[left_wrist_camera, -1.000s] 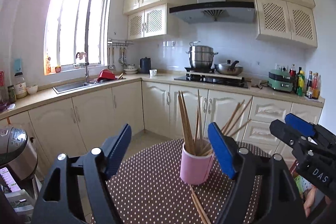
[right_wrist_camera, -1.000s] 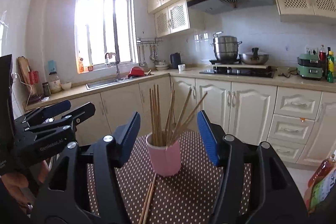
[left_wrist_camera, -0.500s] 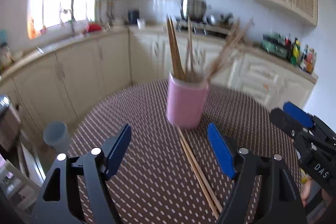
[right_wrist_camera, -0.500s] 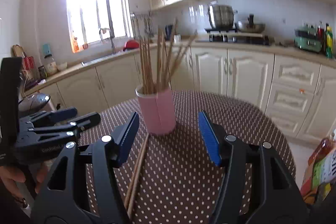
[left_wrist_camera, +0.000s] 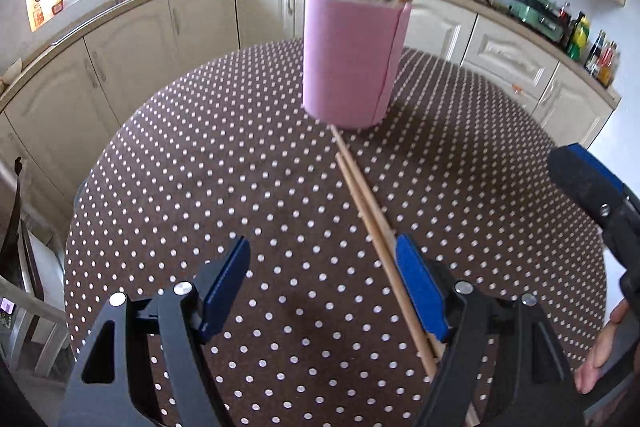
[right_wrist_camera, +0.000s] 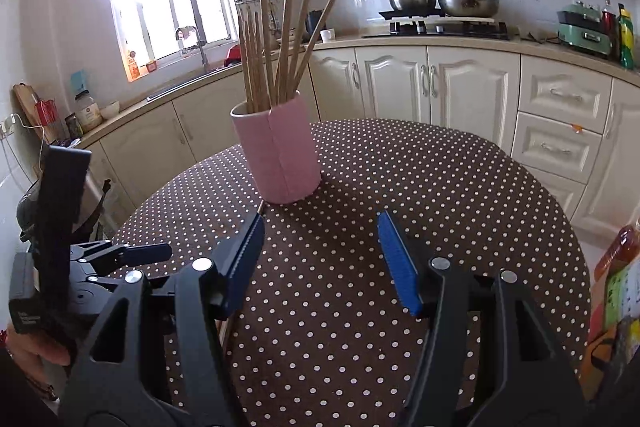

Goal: Organize utensils
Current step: 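Move both open tools back down to the last two loose chopsticks, then close the left tool on a chopstick while the right tool grasps the last chopstick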

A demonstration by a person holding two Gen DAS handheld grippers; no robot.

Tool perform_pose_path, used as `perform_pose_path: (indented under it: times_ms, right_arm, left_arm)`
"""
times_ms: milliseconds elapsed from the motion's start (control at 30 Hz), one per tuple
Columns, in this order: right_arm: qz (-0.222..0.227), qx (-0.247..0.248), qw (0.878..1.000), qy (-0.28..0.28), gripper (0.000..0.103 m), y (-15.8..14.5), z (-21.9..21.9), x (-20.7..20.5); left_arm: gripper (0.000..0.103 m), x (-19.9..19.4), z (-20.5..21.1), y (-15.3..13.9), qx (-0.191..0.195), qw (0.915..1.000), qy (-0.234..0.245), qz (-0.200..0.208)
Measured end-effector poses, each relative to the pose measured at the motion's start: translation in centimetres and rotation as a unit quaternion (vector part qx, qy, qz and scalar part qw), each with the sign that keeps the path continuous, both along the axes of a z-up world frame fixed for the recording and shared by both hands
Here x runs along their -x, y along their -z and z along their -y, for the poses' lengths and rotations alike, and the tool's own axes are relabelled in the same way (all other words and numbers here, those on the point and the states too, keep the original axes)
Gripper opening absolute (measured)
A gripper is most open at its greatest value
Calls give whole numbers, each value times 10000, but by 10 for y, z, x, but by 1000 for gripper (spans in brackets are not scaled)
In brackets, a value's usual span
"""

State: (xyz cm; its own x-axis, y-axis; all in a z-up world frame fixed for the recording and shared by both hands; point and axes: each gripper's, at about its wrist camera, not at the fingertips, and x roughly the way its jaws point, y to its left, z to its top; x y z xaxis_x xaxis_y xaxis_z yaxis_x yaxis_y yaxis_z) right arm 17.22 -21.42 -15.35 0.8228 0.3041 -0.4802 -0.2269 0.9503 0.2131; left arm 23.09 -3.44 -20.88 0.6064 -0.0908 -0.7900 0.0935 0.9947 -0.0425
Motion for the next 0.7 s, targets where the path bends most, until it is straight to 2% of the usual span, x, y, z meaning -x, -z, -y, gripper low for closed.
perform_pose_path:
  times_ms: [133, 400, 600, 700]
  right_arm:
    - [-48, 22, 10000, -15, 59, 5, -2, -1]
    - [-89, 20, 10000, 4, 60, 4, -5, -3]
    - [-113, -45, 9999, 45, 60, 5, -2, -4]
    - [-121, -34, 9999, 52, 60, 6, -1, -5]
  left_arm:
    - [74, -7, 4, 9, -106, 9998, -37, -133]
    - [74, -19, 11, 9, -85, 9996, -120, -243]
    - [74, -29, 26, 12, -433, 9983, -183, -343]
    - [74, -33, 25, 10, -342, 9984, -239, -376]
